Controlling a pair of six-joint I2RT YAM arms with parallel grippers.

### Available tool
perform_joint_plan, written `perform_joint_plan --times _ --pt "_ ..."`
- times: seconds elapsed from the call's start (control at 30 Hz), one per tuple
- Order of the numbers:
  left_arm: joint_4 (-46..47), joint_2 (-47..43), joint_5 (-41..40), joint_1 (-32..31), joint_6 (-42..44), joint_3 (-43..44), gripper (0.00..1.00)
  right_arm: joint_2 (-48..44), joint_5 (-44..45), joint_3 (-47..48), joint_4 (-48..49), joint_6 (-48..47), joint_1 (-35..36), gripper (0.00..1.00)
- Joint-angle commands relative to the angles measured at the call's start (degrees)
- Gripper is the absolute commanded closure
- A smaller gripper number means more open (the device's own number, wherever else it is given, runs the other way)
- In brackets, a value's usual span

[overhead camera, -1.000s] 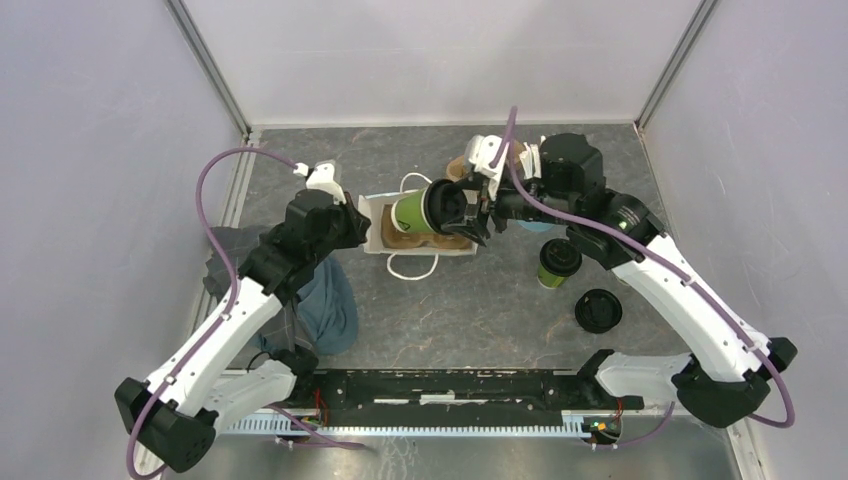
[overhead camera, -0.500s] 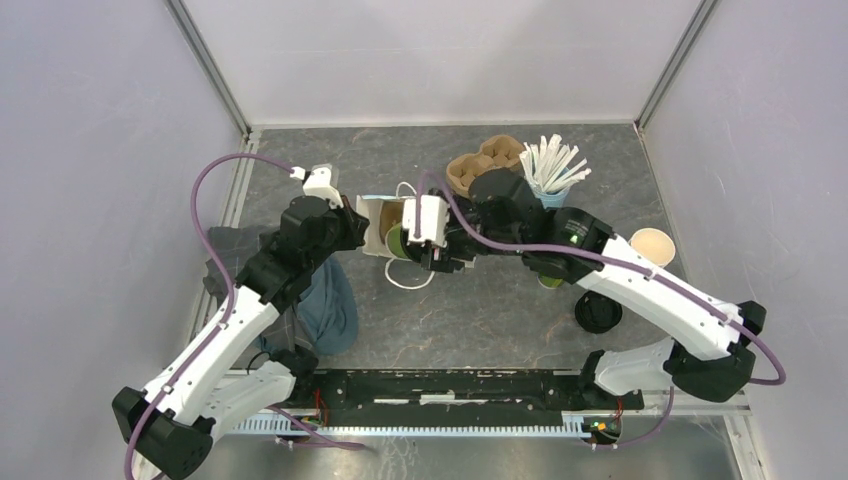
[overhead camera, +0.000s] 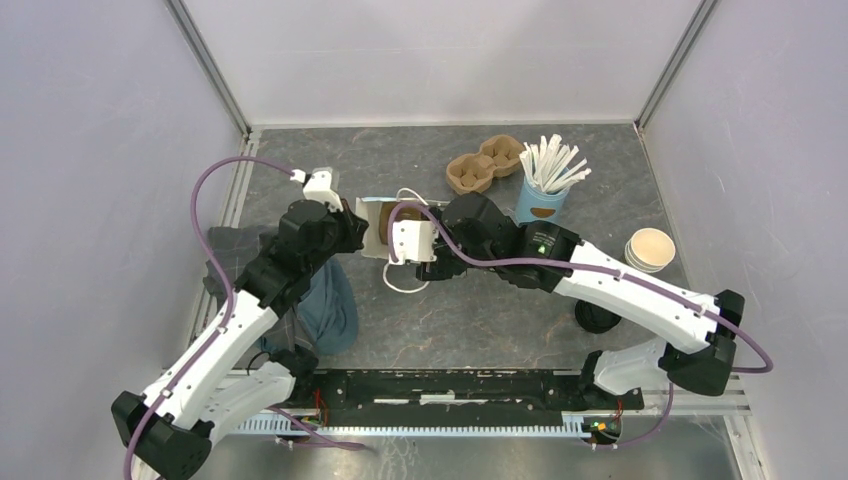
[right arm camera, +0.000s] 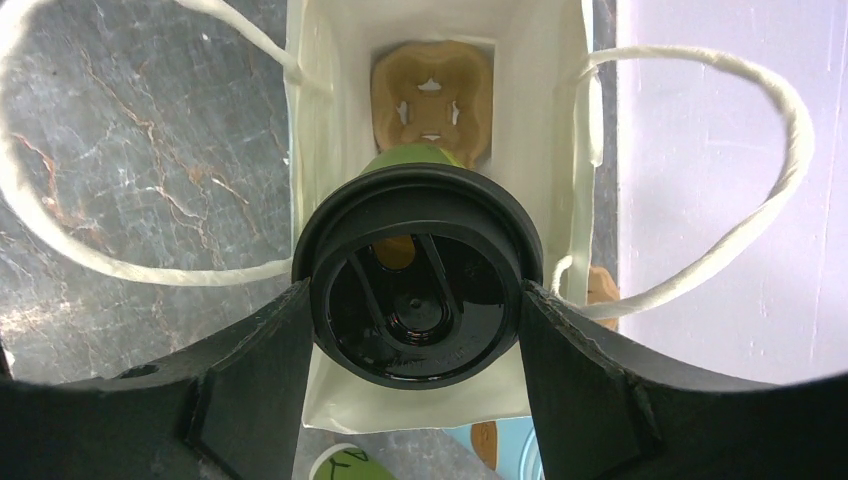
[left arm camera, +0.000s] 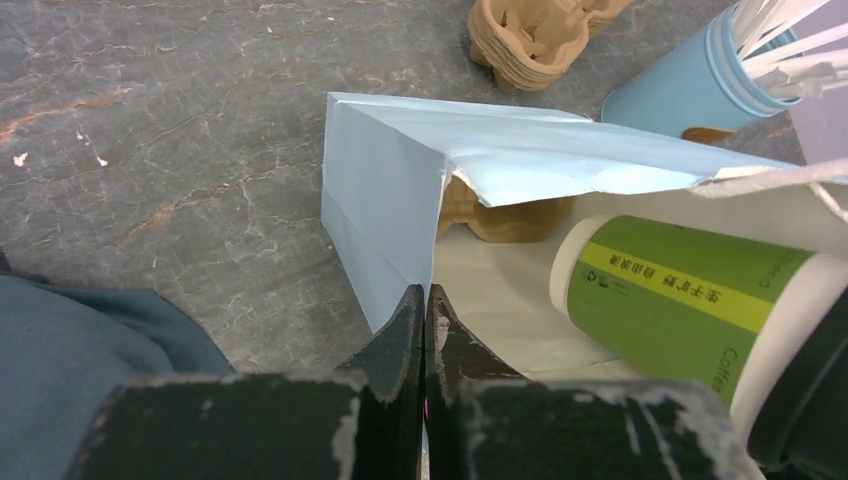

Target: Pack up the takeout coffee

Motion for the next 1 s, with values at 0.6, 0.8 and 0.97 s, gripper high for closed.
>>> perform_joint_plan --times 0.6,0.8,0.97 --pt "11.1 -14.1 2.2 -0.3 6.3 -12.9 0.98 13.3 8.8 1.5 8.7 -4.5 0.1 0.51" --pt "9.1 -17.0 4.8 -0.3 6.7 -14.5 0.98 10.0 13.6 -5.3 12.9 -3.3 -0.4 0.51" --pt "8.4 -17.7 6.4 -0.3 5.4 -16.3 0.98 8.8 10.5 -7.8 14.4 -4.5 -2.0 0.51"
